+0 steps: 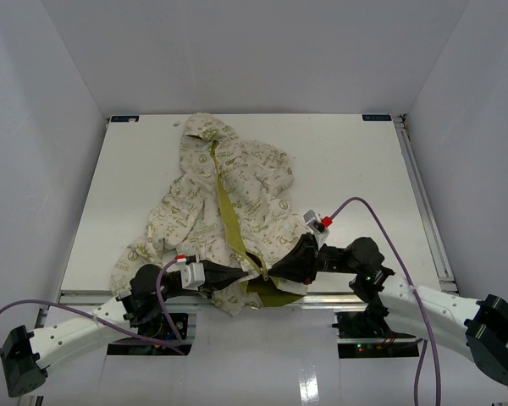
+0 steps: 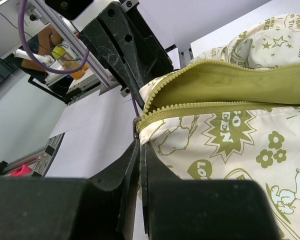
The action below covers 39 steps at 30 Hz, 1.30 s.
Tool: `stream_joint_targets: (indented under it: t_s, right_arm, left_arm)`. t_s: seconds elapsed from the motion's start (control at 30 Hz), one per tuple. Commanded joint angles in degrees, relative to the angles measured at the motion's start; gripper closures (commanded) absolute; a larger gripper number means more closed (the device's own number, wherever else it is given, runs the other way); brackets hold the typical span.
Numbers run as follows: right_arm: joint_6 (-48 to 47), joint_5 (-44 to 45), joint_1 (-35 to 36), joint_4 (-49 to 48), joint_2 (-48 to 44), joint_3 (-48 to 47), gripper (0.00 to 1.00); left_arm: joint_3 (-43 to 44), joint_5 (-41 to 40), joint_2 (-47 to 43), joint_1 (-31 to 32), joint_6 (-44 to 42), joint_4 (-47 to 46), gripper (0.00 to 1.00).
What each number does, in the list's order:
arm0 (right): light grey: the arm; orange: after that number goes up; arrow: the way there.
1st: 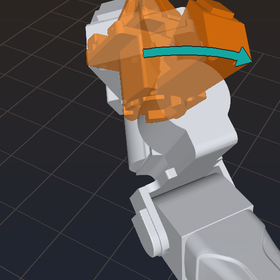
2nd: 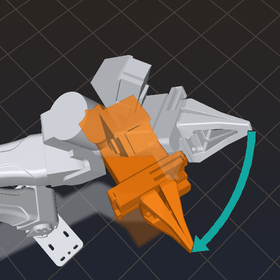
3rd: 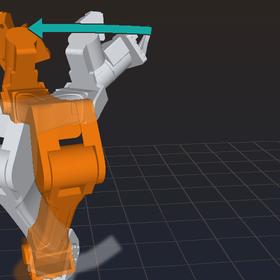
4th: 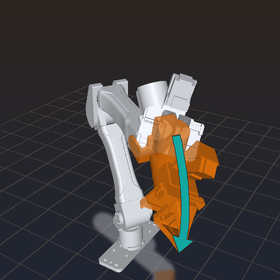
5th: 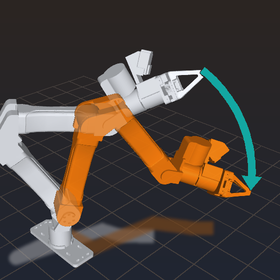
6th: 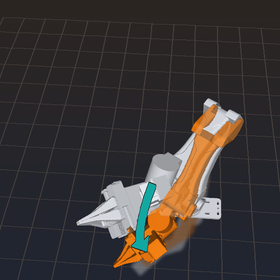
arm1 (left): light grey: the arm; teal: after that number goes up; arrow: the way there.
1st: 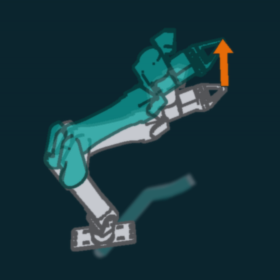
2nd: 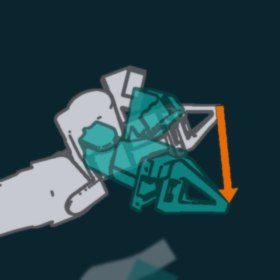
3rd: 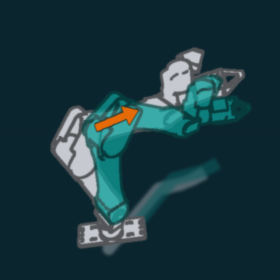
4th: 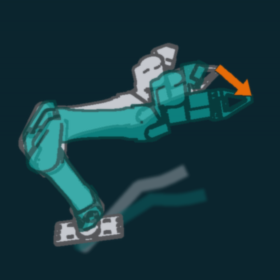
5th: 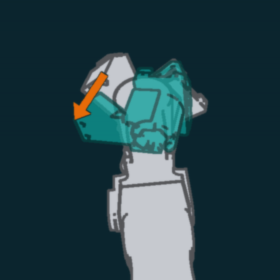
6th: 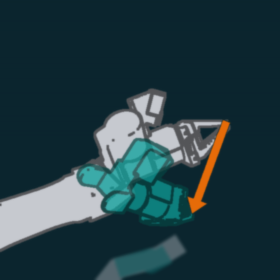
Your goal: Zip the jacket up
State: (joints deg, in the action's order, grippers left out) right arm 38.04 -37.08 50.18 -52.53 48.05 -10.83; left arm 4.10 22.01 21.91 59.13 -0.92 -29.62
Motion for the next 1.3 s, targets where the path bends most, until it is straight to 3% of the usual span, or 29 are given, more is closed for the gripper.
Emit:
stream_joint_targets:
  t_s: [0.0,0.6,1.27]
  right_arm:
    - [1.3,0.6,-0.7,-3.6,0.5,-0.7,0.92]
    - [5.4,0.5,-2.3,-3.5,1.4,-0.2,0.92]
    - [4.7,-1.6,-2.4,-3.6,2.9,-0.1,0.92]
  left_arm:
    - [0.1,-0.1,0.1,0.0,-1.5,-0.4,1.0]
    - [2.1,-3.4,3.9,0.0,-3.1,2.5,1.0]
    - [1.0,-1.1,-4.5,0.0,-2.4,3.3,1.0]
